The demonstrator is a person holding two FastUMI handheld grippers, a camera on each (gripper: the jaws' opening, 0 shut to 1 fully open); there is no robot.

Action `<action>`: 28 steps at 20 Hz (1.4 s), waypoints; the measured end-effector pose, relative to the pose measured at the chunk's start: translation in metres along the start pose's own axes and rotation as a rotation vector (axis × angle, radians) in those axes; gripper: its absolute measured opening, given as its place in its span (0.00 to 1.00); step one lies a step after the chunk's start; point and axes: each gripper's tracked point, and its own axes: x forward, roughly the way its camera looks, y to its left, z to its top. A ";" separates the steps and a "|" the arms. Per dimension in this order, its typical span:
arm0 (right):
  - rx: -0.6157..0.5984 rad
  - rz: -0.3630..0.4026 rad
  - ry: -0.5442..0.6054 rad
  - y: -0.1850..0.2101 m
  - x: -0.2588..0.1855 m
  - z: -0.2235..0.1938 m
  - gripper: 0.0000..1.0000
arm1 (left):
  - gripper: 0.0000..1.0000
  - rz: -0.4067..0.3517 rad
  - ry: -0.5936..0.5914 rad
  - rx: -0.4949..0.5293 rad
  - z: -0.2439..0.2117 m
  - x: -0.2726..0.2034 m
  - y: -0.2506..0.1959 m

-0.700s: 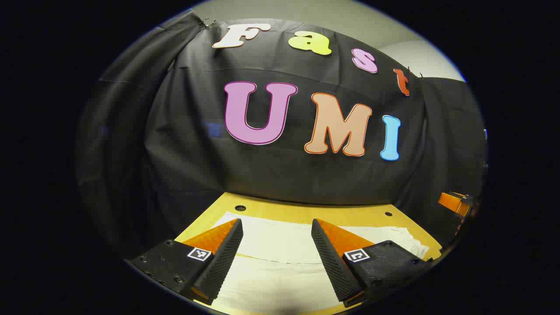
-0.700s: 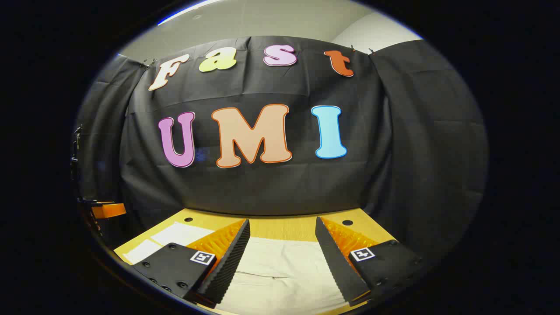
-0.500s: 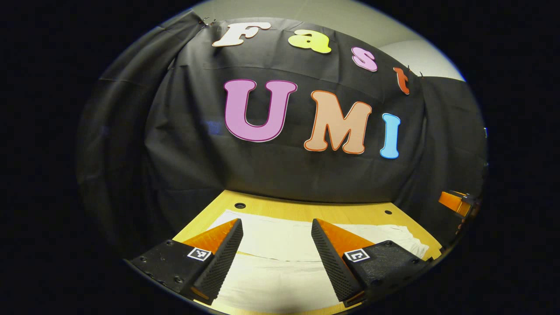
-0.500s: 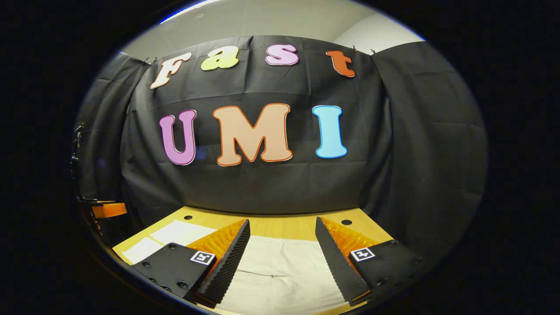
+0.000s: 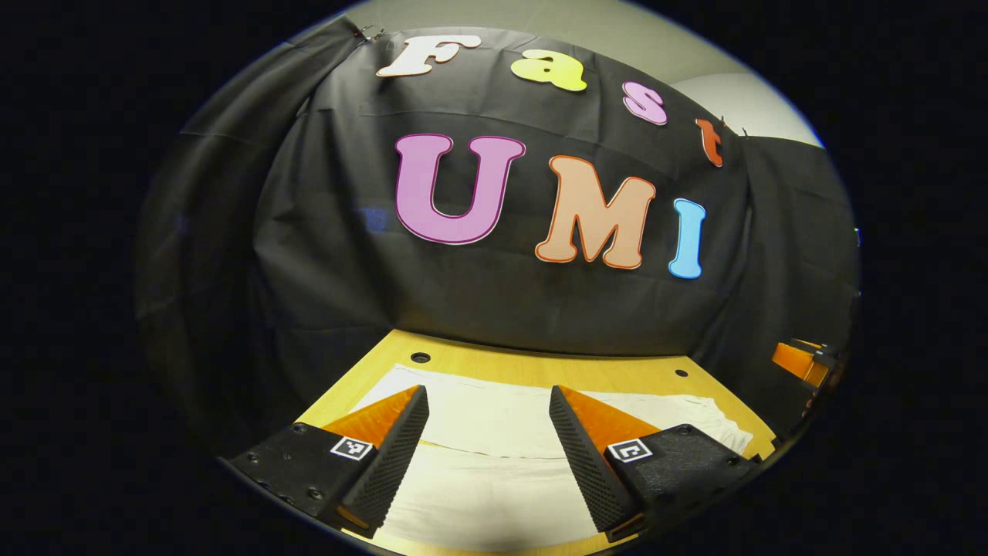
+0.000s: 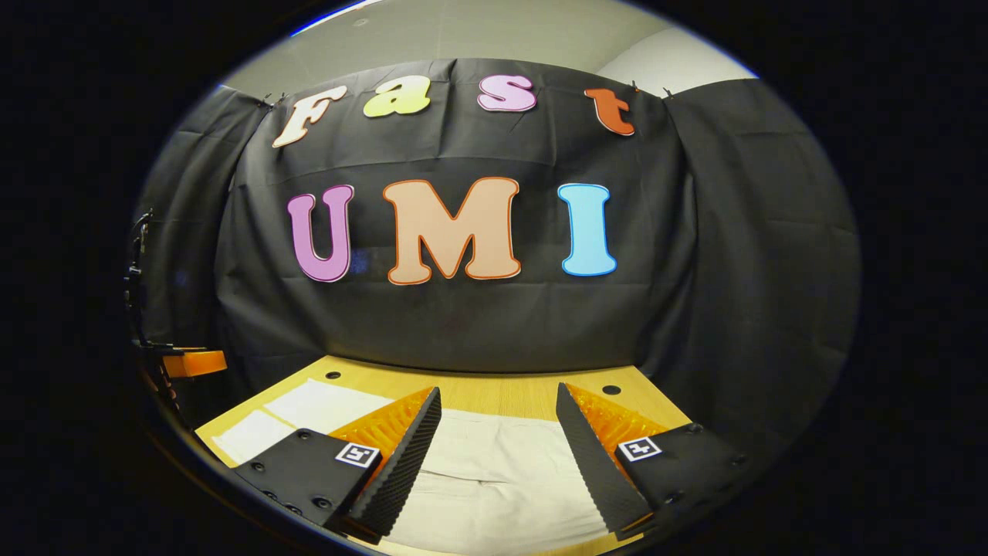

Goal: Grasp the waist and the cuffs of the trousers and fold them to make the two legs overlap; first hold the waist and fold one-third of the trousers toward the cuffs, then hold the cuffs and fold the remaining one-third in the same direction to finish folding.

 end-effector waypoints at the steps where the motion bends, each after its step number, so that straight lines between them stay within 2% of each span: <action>1: -0.002 0.001 0.001 0.001 0.000 0.000 0.96 | 0.94 -0.005 0.003 0.000 -0.001 0.000 0.000; 3: -0.008 0.002 0.002 0.005 -0.002 0.000 0.96 | 0.94 -0.011 0.013 0.002 -0.003 -0.002 0.003; 4: -0.011 0.000 0.005 0.005 -0.002 -0.001 0.92 | 0.94 -0.015 0.013 0.004 -0.003 -0.002 0.005; 6: -0.004 0.004 0.015 0.009 -0.003 -0.004 0.96 | 0.97 -0.032 0.031 0.016 -0.008 -0.003 0.009; 8: 0.001 0.003 0.022 0.013 -0.003 -0.007 0.96 | 0.94 -0.062 0.069 0.037 -0.018 -0.005 0.014; 12: -0.015 -0.011 0.038 0.019 -0.006 -0.016 0.96 | 0.94 -0.147 0.149 0.104 -0.041 -0.010 0.024; 15: -0.016 -0.019 0.053 0.022 -0.009 -0.024 0.96 | 0.94 -0.178 0.237 0.191 -0.070 -0.014 0.039; 20: -0.002 -0.037 0.079 0.024 -0.012 -0.039 0.96 | 0.93 -0.336 0.377 0.283 -0.121 -0.026 0.041; 23: -0.002 -0.052 0.096 0.021 -0.014 -0.047 0.96 | 0.89 -0.421 0.472 0.321 -0.155 -0.036 0.042; 28: 0.033 -0.076 0.119 0.013 -0.017 -0.060 0.96 | 0.88 -0.559 0.682 0.491 -0.215 -0.060 0.070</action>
